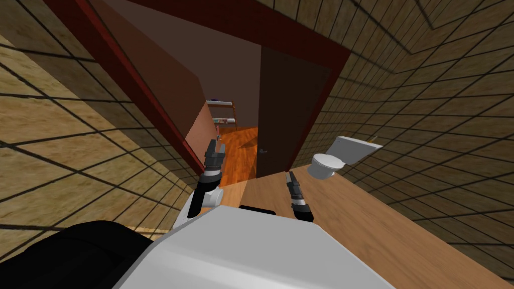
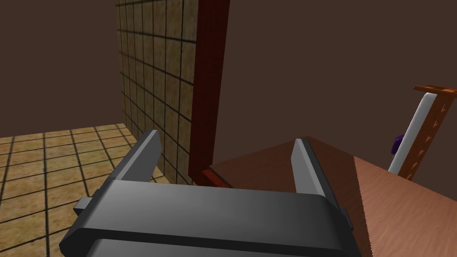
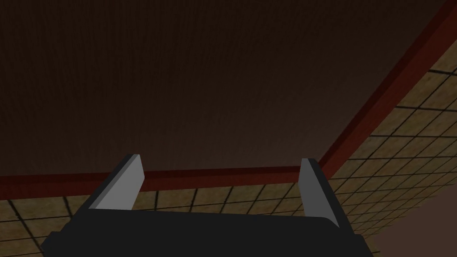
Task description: Push the door open
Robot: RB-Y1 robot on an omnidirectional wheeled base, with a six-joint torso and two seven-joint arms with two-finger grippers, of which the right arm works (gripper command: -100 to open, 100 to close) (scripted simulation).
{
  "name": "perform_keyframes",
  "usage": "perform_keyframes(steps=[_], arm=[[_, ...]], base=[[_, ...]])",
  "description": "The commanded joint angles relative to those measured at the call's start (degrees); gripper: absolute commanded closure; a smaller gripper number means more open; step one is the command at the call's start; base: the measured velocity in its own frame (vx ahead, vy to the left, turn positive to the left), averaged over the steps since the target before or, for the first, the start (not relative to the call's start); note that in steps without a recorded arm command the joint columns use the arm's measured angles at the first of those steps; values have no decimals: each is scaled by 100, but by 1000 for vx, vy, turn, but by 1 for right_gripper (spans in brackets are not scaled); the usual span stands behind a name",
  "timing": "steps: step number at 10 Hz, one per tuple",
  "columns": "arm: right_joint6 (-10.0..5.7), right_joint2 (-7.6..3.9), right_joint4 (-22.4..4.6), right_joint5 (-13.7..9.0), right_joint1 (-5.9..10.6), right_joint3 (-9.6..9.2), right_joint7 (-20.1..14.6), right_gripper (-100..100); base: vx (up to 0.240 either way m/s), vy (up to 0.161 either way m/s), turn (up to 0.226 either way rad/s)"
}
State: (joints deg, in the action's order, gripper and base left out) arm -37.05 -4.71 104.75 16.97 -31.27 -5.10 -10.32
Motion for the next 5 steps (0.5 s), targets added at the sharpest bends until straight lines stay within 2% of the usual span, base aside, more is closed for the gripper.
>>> perform_keyframes(steps=[1,2,5], arm=[[-77,-9,-161,66,18,-33,-37,-100],[-165,-11,-334,149,12,-85,-75,-100],[-297,-15,-594,275,4,-163,-133,-100]], base=[[94,1,-34],[119,12,-79],[127,2,-42]])
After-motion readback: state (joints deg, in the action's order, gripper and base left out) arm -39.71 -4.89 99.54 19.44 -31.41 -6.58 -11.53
